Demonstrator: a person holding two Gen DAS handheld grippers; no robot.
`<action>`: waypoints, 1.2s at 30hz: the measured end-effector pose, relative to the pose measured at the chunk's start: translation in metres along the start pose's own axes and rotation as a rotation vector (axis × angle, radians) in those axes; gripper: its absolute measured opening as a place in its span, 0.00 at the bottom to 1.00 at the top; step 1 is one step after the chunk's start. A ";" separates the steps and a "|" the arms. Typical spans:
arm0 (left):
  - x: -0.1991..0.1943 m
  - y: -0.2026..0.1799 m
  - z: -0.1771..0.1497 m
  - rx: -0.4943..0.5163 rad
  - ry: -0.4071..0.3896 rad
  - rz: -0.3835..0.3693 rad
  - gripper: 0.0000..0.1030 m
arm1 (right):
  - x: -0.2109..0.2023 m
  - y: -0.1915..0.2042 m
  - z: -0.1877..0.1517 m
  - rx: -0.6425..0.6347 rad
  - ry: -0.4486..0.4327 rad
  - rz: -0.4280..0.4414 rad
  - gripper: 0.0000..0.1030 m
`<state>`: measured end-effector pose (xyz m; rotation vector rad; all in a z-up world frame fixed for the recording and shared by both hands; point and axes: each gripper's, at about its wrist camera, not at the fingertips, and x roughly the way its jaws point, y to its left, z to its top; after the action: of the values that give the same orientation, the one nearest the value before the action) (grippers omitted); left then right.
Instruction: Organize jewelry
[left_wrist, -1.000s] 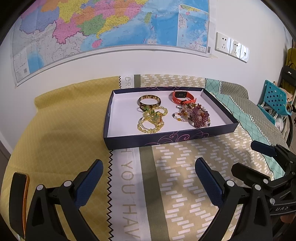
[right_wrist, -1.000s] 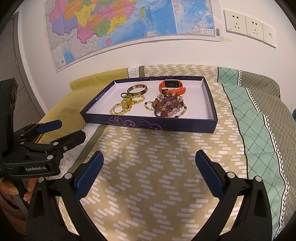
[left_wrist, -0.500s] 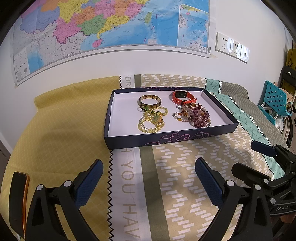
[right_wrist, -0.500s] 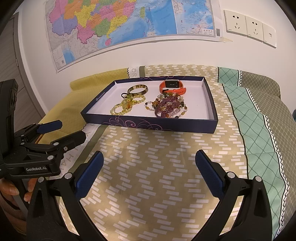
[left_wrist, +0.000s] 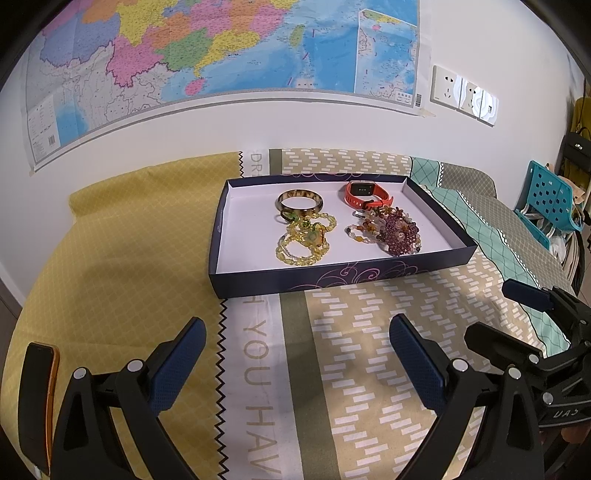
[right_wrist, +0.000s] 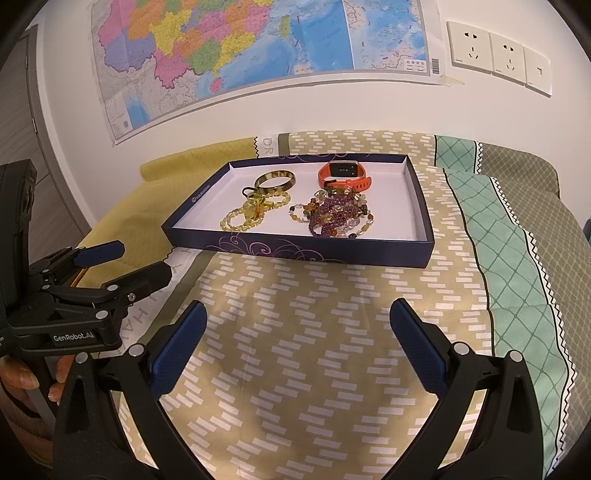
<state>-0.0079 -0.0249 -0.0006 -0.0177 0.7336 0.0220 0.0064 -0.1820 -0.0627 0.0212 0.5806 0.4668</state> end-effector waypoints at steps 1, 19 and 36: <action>0.000 0.000 0.000 0.000 0.000 0.000 0.93 | 0.000 0.000 0.000 0.001 0.000 0.000 0.95; 0.001 -0.001 0.000 -0.001 0.004 -0.002 0.93 | 0.000 -0.001 0.000 0.003 -0.001 0.000 0.95; 0.004 -0.006 -0.002 0.005 0.012 -0.033 0.93 | 0.003 -0.001 -0.002 0.008 0.005 0.003 0.95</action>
<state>-0.0065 -0.0308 -0.0045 -0.0255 0.7450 -0.0118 0.0076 -0.1819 -0.0658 0.0282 0.5868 0.4676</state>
